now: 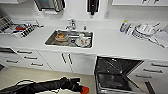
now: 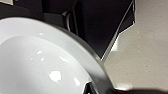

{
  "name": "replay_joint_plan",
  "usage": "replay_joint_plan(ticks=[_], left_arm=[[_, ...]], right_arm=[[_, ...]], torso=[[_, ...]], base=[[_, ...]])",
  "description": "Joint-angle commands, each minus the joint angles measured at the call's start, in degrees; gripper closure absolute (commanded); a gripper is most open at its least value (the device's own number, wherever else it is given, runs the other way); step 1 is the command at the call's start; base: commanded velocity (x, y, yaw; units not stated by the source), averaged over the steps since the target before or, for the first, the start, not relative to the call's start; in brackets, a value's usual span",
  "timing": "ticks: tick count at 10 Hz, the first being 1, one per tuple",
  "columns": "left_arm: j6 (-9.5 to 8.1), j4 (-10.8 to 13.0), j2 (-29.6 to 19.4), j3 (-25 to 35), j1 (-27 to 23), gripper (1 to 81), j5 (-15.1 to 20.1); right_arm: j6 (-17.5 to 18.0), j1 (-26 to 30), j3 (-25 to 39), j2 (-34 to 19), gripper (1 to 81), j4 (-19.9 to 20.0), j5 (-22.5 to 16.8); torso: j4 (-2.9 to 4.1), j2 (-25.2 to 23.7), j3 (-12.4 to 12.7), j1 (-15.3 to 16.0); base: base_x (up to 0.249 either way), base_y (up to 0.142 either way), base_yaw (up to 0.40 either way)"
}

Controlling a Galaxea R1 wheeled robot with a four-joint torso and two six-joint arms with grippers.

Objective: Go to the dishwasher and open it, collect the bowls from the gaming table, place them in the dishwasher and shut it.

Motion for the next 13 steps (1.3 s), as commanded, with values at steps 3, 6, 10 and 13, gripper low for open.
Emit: replay_joint_plan(ticks=[3,6,10,13], left_arm=[[-0.20,0.0,4.8,-2.8,-9.8,81.1,4.2],[-0.20,-0.4,10.2,-4.5,-12.0,81.1,4.3],[-0.28,-0.7,15.8,-7.5,-14.9,81.1,6.0],[-0.29,-0.7,19.6,-10.3,-17.7,81.1,8.3]], right_arm=[[-0.1,-0.5,0.5,-0.5,81.1,-0.5,-3.4],[-0.1,-0.5,1.0,-0.5,81.1,-0.5,-3.4],[-0.1,-0.4,1.3,-0.5,81.1,-0.5,-3.3],[-0.1,-0.3,1.4,-0.5,81.1,-0.5,-3.4]], torso=[[0.00,0.0,0.0,0.0],[0.00,0.0,0.0,0.0],[0.00,0.0,-4.7,0.0],[0.00,0.0,-5.1,0.0]], base=[[0.000,0.000,0.000],[0.000,0.000,0.000],[0.000,0.000,0.000],[0.000,0.000,0.000]])
